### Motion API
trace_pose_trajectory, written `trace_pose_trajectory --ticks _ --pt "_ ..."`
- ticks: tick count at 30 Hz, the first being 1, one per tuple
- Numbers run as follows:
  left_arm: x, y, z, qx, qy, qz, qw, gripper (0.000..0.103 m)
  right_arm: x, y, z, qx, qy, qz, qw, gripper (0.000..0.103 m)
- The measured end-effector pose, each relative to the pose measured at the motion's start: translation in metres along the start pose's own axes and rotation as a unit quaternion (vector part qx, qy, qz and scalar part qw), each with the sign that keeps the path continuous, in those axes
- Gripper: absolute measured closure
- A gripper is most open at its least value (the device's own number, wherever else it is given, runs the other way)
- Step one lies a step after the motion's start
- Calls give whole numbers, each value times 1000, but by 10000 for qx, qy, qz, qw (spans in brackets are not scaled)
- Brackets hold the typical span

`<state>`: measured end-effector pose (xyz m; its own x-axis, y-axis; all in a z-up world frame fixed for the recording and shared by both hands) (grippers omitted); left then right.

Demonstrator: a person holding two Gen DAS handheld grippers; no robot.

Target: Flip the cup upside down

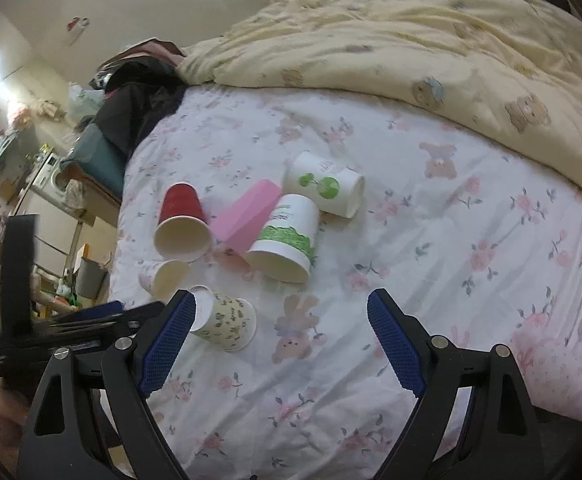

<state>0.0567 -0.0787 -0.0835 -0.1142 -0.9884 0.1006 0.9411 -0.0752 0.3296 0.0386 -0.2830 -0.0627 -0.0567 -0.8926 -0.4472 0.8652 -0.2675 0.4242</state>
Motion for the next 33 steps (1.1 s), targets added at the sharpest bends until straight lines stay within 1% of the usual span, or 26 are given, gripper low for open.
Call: trace_pose_trajectory --ticks 4,5,9,10,14,17,20,22,25,28,31,33 --pt "-14 -5 31 572 -32 11 9984 7 -6 -2 4 84 76 101 9999 13" --pt "-16 -7 36 652 -24 2 9979 7 -8 -3 5 103 94 122 9998 13" --pt "-33 -16 57 1164 81 165 9930 7 -16 -7 9 175 151 266 9994 13" --pt "-36 -18 59 1238 95 197 9921 7 -19 -9 11 203 157 325 9991 13" --pt "-49 -32 69 1538 368 345 9868 7 -29 -14 19 321 185 571 9977 13" --pt "-55 -42 72 1667 498 407 9839 7 -34 -17 28 479 256 608 9967 4" --pt "-58 -51 76 1800 616 438 9808 7 -37 -25 27 466 143 723 9962 4" --pt "-60 -57 77 1866 628 473 9793 7 -41 -31 26 459 70 801 9957 4" --pt "-63 -64 77 1924 690 542 9774 0 -50 -39 24 563 -10 980 9936 4" --pt "-66 -69 71 1921 711 611 9769 0 -54 -47 17 594 -116 1101 9921 4" --pt "-67 -69 65 1898 878 543 9764 0 -56 -50 8 603 -365 1270 9894 4" --pt "-65 -68 66 1950 973 479 9748 0 -57 -49 5 600 -341 1265 9896 4"
Point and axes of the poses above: each gripper's, at about its wrist camera, not at the fingertips, and z roughly against the way its jaws point, x to its right, y to its top, the point moved 6 cm from there along -z, roughly the way its jaws point, and after that the axes turned 5 degrees about -z, right-handed, at the moved point
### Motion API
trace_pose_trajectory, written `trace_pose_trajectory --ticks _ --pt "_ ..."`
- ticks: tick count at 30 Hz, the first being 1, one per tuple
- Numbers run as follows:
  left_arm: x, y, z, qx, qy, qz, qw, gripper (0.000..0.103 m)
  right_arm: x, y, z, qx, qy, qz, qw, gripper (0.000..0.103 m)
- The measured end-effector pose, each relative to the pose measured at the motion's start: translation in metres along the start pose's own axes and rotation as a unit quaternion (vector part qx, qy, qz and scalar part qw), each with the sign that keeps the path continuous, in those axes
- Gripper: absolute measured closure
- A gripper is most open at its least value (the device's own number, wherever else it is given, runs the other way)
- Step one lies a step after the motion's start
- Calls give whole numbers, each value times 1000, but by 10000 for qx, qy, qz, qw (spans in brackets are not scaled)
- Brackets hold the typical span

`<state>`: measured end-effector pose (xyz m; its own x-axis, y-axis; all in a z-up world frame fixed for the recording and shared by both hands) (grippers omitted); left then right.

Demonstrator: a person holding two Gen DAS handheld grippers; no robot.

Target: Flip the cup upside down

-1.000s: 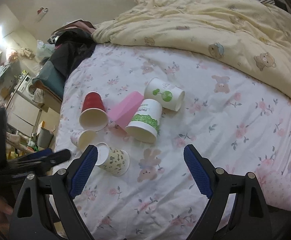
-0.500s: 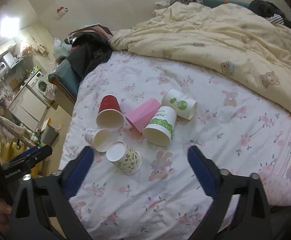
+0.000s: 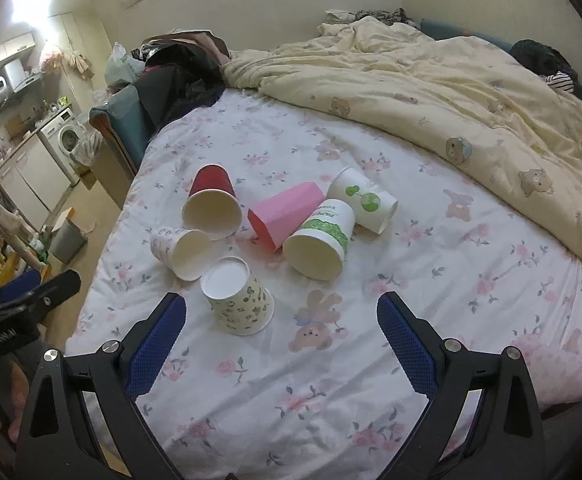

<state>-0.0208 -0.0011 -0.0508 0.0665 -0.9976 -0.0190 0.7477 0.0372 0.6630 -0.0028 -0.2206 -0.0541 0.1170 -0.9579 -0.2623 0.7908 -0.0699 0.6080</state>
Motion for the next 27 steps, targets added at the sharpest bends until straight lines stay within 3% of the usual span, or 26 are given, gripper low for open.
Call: trace_pose_trajectory --ticks 27 --pt "10 2 0 -27 -190 -62 9998 0 1 -1 -6 -77 10 -79 9999 4"
Point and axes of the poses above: each gripper's, at about its wrist camera, not at the fingertips, and z roughly against the way its jaws point, x to its right, y to its top, the point moved 6 cm from there along -z, roughly the way its jaws point, and after that the axes turned 5 degrees about -z, right-handed, at the moved point
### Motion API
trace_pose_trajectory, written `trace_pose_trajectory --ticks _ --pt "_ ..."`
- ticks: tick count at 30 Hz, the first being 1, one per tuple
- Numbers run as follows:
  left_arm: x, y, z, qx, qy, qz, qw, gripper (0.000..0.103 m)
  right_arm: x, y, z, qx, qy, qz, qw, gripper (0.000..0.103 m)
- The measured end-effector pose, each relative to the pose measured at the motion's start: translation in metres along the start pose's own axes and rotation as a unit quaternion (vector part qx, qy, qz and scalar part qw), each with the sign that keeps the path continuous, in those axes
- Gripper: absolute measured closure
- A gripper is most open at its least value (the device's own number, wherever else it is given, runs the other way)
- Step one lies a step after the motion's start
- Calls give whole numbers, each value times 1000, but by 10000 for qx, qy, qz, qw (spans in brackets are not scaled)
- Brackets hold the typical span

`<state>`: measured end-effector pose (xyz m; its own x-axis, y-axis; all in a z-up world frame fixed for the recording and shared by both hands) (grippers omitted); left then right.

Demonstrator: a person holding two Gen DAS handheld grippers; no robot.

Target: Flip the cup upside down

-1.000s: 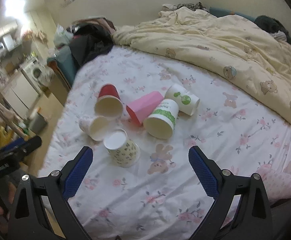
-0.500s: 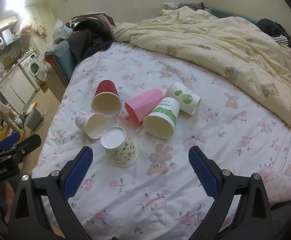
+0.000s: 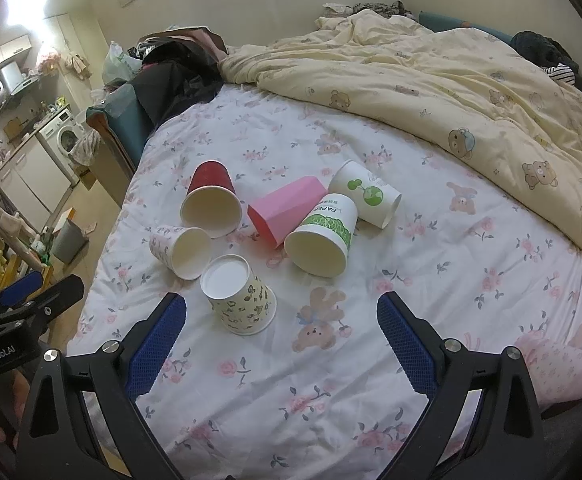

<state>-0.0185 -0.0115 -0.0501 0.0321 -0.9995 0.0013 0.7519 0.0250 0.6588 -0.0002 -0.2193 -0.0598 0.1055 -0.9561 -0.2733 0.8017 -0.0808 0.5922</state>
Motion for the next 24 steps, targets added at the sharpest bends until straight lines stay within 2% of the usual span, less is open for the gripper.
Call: trace_pose_trajectory --ticks 24 --pt "1 0 -1 -26 -12 20 10000 0 -9 -4 -4 -115 90 96 9998 4"
Point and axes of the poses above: each gripper's, at about its wrist camera, not at the fingertips, and z roughly against the way its jaws point, x to its right, y to its top, the point moved 6 cm from there along -z, roughly the way its jaws point, and after that the axes turned 5 degrees about -z, right-handed, at the moved point
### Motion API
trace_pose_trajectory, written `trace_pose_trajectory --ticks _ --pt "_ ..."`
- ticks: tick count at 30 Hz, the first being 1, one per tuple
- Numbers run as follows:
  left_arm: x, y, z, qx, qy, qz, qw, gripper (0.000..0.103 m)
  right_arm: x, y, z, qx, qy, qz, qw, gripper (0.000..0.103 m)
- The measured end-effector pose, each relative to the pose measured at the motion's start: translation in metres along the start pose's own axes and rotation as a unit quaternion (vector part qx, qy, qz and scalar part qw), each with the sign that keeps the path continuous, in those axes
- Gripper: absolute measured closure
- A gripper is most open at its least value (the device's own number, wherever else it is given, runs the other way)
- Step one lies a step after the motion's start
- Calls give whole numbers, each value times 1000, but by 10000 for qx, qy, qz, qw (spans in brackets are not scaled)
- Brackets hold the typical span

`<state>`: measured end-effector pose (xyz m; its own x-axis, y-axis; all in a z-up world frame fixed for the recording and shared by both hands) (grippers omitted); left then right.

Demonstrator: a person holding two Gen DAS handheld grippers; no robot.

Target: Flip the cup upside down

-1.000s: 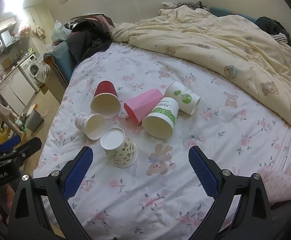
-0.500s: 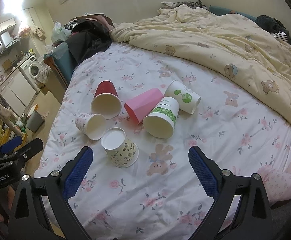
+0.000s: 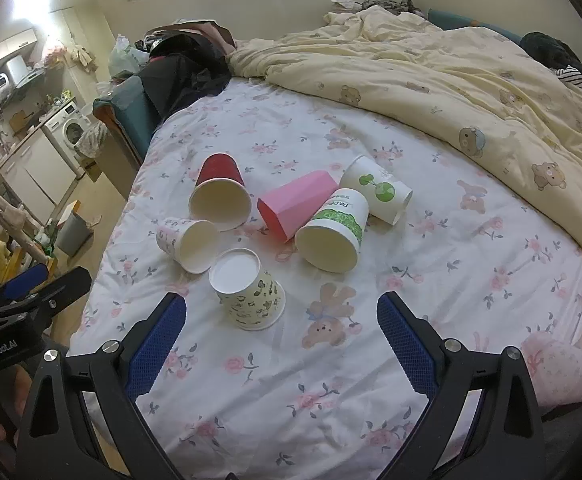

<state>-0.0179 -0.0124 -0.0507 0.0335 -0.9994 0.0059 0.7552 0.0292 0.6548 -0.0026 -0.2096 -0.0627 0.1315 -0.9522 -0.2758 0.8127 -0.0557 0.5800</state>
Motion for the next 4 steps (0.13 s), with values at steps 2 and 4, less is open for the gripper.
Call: trace_pose_trajectory --ticks 2,4 --pt "0 0 0 3 3 -5 10000 0 -1 0 0 -10 44 -4 10000 4" --pt "0 1 0 17 21 -16 10000 0 -2 0 0 -24 87 -23 10000 4"
Point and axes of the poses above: each gripper's, at about its wrist camera, not at the fingertips, and z roughly against the way its jaws point, x to its right, y to its top, the point moved 6 cm from there along -z, roughly the way its jaws point, and after that the axes turned 5 degrees about -z, right-handed, at the moved point
